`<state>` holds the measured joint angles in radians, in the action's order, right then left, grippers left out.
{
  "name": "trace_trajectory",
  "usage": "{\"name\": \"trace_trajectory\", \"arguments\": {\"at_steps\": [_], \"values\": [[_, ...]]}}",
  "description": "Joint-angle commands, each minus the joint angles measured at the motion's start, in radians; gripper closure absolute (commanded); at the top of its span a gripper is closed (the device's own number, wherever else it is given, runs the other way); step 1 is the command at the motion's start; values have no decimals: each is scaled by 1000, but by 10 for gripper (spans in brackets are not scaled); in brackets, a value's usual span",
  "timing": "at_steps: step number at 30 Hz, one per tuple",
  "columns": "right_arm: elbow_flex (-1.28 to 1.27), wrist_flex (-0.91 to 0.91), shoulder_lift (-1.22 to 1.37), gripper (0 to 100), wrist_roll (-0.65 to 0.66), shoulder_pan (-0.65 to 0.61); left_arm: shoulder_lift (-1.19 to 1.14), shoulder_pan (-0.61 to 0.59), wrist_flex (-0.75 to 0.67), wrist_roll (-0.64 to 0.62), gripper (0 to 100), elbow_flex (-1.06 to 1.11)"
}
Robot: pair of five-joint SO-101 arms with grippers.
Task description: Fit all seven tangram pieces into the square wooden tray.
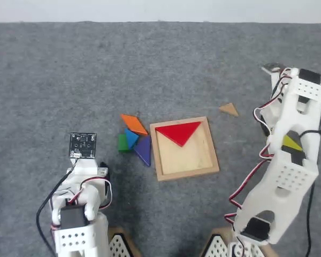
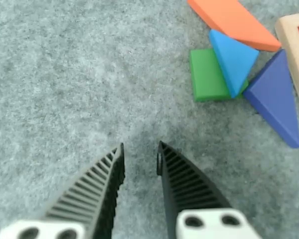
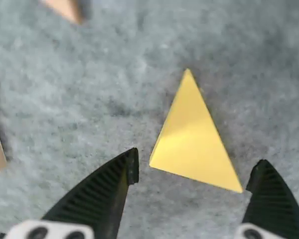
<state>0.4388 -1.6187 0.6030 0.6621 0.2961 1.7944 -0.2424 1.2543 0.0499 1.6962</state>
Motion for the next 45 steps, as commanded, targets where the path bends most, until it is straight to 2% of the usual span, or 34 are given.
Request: {"name": "trace_trajectory", "arguments": {"at_steps": [1, 5, 9, 18, 40, 45], "values": [[48, -28, -5, 648, 167, 12, 23, -2, 6, -11, 900, -12], [8, -16, -5, 648, 324, 44, 23, -2, 6, -11, 900, -12], [-71, 51, 15, 648, 373, 77, 23, -2, 6, -11, 900, -12], [-84, 139, 120, 648, 364, 94, 23, -2, 6, -11, 900, -12], [-140, 162, 142, 655, 279, 133, 23, -2, 6, -11, 900, -12], [-195, 272, 143, 751, 218, 137, 23, -2, 6, -11, 900, -12]]}}
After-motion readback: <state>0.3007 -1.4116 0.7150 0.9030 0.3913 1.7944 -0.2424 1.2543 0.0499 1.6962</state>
